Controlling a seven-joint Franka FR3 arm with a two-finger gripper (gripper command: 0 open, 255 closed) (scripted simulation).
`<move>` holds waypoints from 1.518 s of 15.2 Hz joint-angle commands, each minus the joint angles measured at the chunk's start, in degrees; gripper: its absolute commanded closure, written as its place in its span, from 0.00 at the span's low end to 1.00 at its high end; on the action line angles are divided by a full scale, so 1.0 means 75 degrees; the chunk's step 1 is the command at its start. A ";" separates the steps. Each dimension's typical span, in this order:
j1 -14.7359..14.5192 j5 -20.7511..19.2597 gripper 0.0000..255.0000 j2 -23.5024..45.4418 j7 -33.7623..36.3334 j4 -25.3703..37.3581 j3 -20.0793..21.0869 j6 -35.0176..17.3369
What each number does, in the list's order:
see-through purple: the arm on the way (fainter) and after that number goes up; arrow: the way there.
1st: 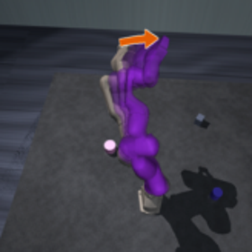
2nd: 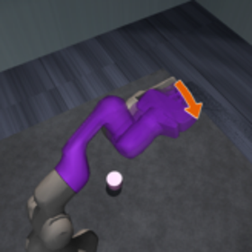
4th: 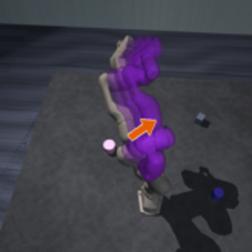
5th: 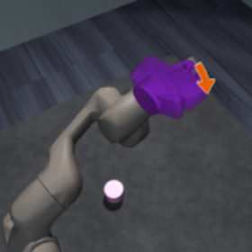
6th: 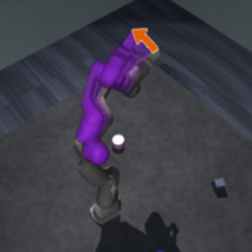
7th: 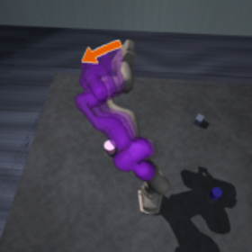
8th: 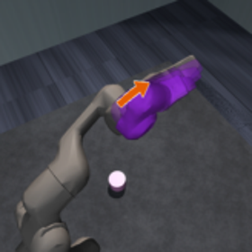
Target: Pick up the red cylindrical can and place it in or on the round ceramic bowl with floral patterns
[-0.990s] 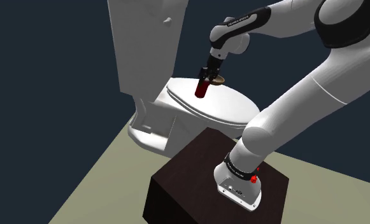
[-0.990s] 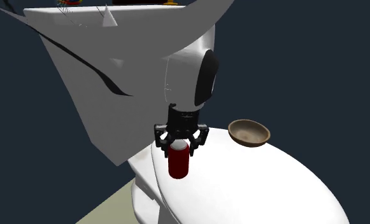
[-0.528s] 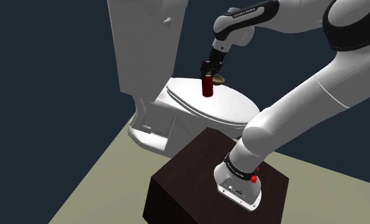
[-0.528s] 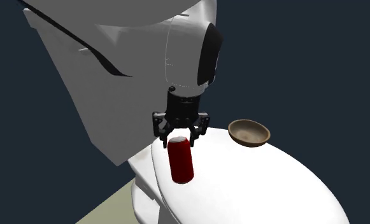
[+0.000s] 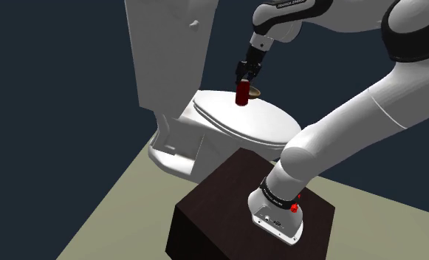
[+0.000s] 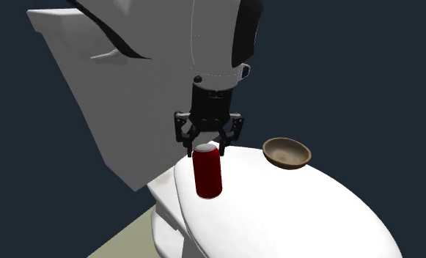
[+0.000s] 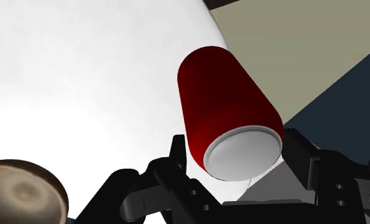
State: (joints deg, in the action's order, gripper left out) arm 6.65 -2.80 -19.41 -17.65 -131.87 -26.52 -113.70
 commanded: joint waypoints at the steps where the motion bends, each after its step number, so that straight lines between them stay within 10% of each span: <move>1: 0.0005 0.0059 1.00 0.0204 -0.0182 0.0331 -0.0124 0.0143; 13: 0.0622 0.1791 1.00 0.3622 -0.2842 0.4029 -0.1503 0.1142; 23: 0.3090 0.3685 1.00 0.7287 -0.4147 0.9173 -0.1299 0.3289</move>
State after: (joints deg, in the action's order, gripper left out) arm 27.71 23.66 32.62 -48.34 -67.41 -36.67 -90.91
